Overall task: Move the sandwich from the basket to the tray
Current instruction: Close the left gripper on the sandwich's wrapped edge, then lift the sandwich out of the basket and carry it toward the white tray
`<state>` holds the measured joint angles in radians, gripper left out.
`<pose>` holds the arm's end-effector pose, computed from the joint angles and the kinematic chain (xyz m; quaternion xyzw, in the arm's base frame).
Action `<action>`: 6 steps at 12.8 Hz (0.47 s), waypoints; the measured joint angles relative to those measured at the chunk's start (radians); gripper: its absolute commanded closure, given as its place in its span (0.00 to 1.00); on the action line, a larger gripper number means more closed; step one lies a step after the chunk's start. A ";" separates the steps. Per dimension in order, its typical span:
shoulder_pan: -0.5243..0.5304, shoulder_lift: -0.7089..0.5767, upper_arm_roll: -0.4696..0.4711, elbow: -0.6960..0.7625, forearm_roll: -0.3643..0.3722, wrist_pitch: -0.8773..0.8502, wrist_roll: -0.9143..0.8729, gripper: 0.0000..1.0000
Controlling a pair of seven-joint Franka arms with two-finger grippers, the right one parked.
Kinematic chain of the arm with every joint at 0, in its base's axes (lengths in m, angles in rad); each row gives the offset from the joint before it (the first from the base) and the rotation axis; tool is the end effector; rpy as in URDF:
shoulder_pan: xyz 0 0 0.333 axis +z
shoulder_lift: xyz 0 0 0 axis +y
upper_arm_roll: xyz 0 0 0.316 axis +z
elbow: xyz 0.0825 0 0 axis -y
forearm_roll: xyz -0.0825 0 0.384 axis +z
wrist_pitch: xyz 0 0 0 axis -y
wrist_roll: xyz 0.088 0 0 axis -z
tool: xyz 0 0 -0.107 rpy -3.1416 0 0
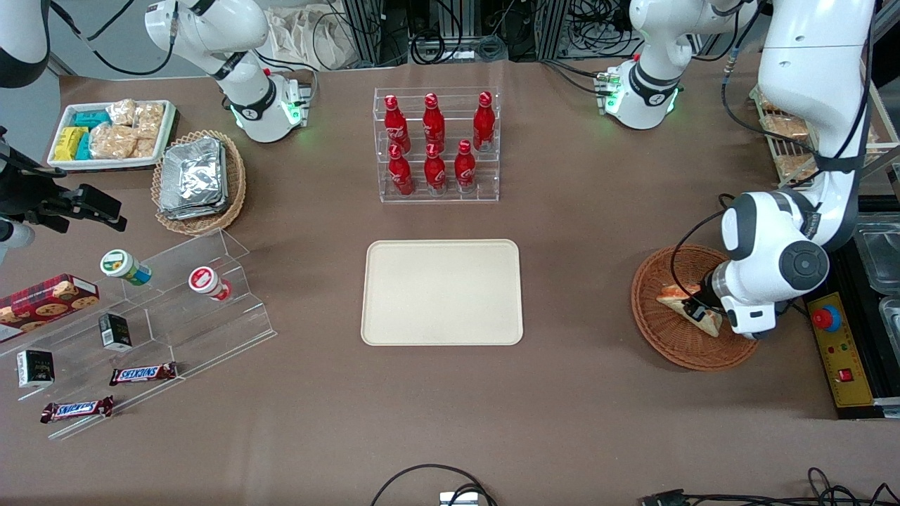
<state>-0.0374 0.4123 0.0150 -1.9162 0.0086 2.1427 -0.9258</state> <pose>0.6044 -0.0135 0.2641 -0.8971 -0.4319 0.0796 0.0481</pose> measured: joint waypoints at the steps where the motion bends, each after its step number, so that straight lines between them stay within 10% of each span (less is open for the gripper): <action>1: -0.004 -0.007 0.000 0.035 0.000 -0.062 0.016 1.00; 6: -0.016 -0.094 -0.035 0.224 0.090 -0.335 0.276 1.00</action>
<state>-0.0538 0.3180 -0.0198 -1.6923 0.0983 1.8079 -0.6499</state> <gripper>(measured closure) 0.806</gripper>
